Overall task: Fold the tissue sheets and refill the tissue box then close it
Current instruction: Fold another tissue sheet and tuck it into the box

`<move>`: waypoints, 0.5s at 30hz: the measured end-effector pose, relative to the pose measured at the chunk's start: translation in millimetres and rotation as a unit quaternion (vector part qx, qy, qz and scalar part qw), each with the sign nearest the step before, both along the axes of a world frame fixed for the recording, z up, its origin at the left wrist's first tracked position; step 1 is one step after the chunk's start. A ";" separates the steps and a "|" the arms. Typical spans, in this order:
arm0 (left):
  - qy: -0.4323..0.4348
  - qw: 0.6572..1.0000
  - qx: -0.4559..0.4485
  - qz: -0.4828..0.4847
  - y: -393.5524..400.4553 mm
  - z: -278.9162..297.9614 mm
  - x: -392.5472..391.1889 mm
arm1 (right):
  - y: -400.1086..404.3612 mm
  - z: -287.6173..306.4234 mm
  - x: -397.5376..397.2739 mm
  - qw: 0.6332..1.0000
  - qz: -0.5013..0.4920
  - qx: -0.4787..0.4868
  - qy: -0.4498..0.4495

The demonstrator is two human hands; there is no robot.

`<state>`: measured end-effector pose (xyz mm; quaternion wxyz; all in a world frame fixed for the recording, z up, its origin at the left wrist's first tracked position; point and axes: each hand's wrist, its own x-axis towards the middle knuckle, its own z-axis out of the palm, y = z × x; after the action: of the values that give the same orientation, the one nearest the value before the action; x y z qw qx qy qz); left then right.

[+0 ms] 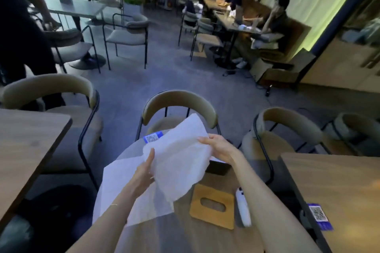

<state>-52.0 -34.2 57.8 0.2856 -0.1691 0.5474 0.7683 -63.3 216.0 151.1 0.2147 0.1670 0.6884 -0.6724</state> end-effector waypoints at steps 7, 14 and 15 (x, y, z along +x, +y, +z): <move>0.107 0.978 -0.045 -0.174 48.0 33.4 -23.4 | 66.8 -11.8 46.5 0.996 -0.089 -0.024 0.015; 0.194 0.945 -0.177 -0.197 57.5 51.3 -36.4 | 75.1 -17.1 58.0 0.989 -0.072 0.121 0.044; 0.194 0.943 -0.180 -0.201 56.3 52.2 -39.2 | 74.8 -18.5 56.8 0.986 -0.068 0.138 0.063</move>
<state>-91.2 22.1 109.9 0.2874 0.0486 0.7439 0.6014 -6.5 290.9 132.7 0.0991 0.1988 0.7737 -0.5933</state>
